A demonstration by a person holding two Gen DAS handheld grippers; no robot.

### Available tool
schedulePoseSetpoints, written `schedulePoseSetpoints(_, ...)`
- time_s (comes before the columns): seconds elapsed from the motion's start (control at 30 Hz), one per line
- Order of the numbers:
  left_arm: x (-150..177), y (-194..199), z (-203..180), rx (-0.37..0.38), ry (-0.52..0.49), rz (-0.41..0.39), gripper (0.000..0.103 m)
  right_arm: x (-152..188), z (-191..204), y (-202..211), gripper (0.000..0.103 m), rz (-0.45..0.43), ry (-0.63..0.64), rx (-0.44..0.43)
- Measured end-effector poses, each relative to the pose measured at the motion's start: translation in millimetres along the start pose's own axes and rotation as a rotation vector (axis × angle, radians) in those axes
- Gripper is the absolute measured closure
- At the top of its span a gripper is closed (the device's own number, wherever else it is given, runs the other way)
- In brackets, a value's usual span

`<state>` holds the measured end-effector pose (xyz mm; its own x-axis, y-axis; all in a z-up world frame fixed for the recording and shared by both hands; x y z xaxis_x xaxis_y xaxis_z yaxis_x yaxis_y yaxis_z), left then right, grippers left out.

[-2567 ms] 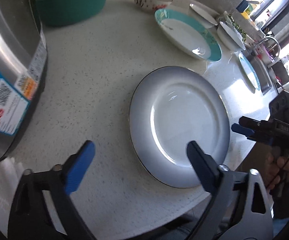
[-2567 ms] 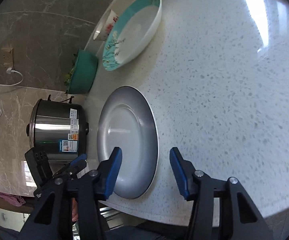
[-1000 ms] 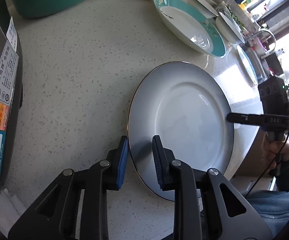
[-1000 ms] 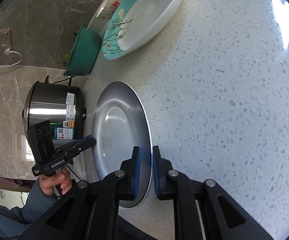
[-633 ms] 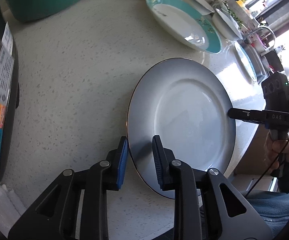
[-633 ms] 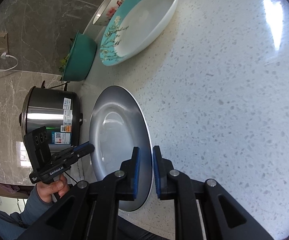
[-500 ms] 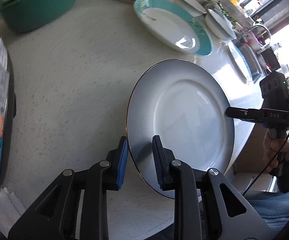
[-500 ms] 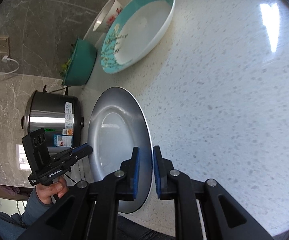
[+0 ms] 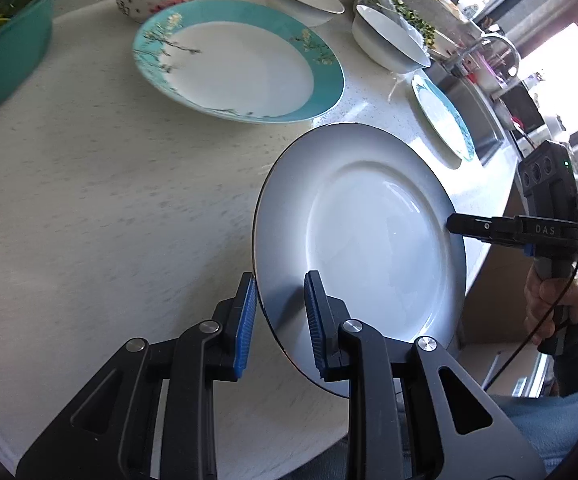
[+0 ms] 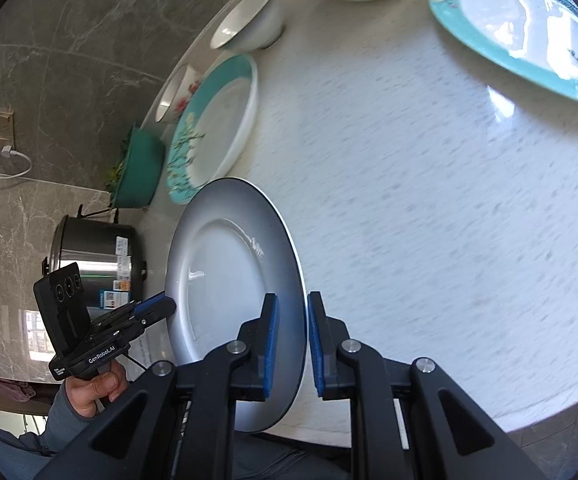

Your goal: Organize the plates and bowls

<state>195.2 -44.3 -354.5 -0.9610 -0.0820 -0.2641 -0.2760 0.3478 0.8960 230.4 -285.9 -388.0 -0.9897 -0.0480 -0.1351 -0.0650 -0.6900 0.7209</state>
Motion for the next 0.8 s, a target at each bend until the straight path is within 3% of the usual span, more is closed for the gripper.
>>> schedulePoseSetpoints(0.27,-15,-39,-18,-0.033,0.036,0.0,0.081,-25,-37,2,0.086,0.028,0.021,0.013)
schedulePoseSetpoints(0.6,-34,-64,-22,-0.074,0.065,-0.026,0.08,-47,-50,0,0.085,0.048,0.081,0.021)
schedulePoseSetpoints(0.7,-34,-64,-28,-0.085,0.049,-0.045,0.066,-48,-51,0,0.085,0.052,0.097,0.012)
schedulePoseSetpoints(0.77,-32,-66,-37,-0.082,0.045,-0.066,0.048,-47,-51,1,0.085,0.052,0.12,0.017)
schedulePoseSetpoints(0.8,-31,-66,-40,-0.095,0.041,-0.073,0.045,-46,-50,1,0.084,0.053,0.132,0.022)
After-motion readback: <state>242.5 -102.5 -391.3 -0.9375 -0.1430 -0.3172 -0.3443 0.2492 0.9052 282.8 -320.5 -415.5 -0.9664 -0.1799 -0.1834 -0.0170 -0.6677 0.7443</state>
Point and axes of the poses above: each gripper's, at about its wrist camera, not at the fingertips, and y roughly against the way its jaws point, z to its left, x to its underside, the point moved 9 cm from there along -y, roughly the way its jaws point, and after that the axes turned 1 degree about -x, right-handed, at the moved point
